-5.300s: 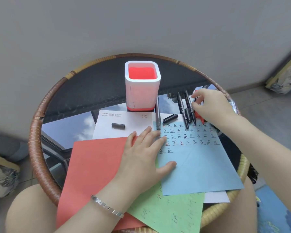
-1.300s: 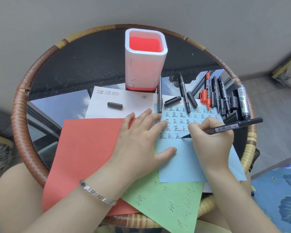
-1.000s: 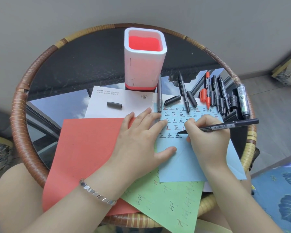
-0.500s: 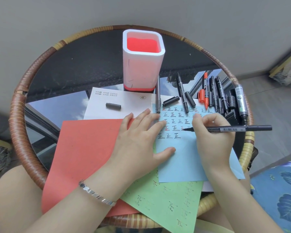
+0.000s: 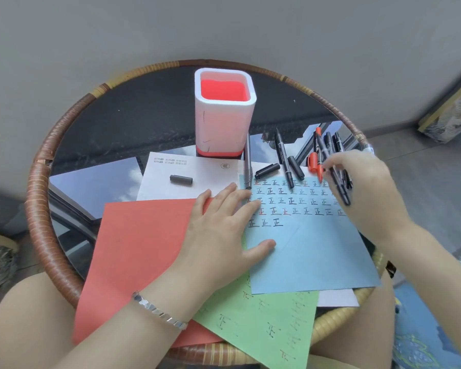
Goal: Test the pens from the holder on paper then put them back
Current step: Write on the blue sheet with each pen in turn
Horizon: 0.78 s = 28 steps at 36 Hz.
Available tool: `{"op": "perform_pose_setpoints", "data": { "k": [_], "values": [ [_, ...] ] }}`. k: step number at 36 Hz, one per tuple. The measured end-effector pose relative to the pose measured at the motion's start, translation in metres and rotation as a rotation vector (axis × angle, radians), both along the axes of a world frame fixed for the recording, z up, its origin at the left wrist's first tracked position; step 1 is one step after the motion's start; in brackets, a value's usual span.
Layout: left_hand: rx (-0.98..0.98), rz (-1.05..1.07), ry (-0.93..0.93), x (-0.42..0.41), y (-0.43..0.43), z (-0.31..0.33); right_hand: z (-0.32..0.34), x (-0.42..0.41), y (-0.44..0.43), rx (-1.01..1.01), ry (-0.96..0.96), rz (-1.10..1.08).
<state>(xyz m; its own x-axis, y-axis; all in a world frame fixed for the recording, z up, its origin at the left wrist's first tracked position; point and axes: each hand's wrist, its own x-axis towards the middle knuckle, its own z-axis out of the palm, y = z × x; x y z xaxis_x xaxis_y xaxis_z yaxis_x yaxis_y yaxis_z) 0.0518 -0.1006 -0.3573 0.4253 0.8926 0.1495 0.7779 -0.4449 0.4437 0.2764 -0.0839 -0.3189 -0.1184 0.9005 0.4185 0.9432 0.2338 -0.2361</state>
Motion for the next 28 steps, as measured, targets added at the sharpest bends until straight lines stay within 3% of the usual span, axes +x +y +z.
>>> {"op": "perform_pose_setpoints", "data": {
  "k": [8,14,19,23,28],
  "values": [
    [0.005,-0.006,0.027,-0.001,0.000,0.001,-0.020,0.000,0.051,0.012,-0.321,-0.042],
    [-0.004,-0.002,0.035,-0.001,-0.001,0.001,-0.019,-0.003,0.053,0.000,-0.191,-0.054],
    [-0.007,-0.007,0.065,0.000,-0.001,0.001,0.004,0.002,0.050,-0.101,-0.003,-0.185],
    [-0.012,-0.007,0.054,-0.001,-0.001,0.002,0.011,0.006,0.058,-0.302,-0.011,-0.275],
    [-0.014,-0.006,0.044,-0.001,-0.001,0.003,0.009,-0.004,0.070,-0.394,-0.029,-0.335]
  ]
}}
